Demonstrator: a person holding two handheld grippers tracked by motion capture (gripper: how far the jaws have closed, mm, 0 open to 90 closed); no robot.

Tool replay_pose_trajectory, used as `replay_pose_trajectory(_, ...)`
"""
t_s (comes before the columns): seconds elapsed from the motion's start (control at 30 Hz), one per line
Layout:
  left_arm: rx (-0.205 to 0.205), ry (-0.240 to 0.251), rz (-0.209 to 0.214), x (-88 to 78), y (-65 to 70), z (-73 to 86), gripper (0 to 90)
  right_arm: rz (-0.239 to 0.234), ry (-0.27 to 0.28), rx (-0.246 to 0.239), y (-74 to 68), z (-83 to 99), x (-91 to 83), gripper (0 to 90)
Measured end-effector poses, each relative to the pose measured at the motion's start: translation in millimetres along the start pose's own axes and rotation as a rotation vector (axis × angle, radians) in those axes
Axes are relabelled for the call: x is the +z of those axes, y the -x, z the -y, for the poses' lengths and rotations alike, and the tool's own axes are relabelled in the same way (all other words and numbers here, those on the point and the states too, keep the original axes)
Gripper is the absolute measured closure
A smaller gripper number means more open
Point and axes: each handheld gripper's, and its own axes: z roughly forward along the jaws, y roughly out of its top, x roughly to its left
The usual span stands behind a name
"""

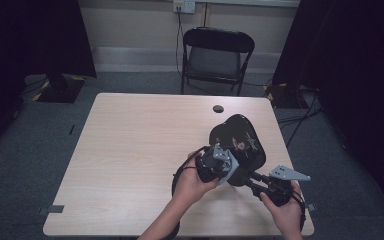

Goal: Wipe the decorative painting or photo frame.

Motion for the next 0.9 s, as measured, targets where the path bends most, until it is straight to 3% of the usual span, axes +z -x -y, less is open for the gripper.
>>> replay_pose_trajectory(0.2, 0.043, 0.085, -0.01, -28.9, 7.6, -26.9, 82.8, -0.003, -0.007, -0.002, -1.4, 1.1, 2.8, 60.6)
replay_pose_trajectory(0.4, 0.091, 0.118, -0.017, -38.0, 15.3, -52.8, 82.7, -0.007, -0.013, -0.003, -2.1, 1.6, 4.1, 60.6)
replay_pose_trajectory(0.63, 0.122, 0.095, -0.019, -29.0, 21.0, -72.1, 82.5, -0.007, -0.01, 0.002, -0.9, 2.1, 3.9, 60.4)
replay_pose_trajectory(0.9, 0.114, 0.045, -0.01, -12.2, 20.0, -63.2, 82.5, -0.007, -0.008, -0.001, -1.4, 1.6, 2.4, 60.4)
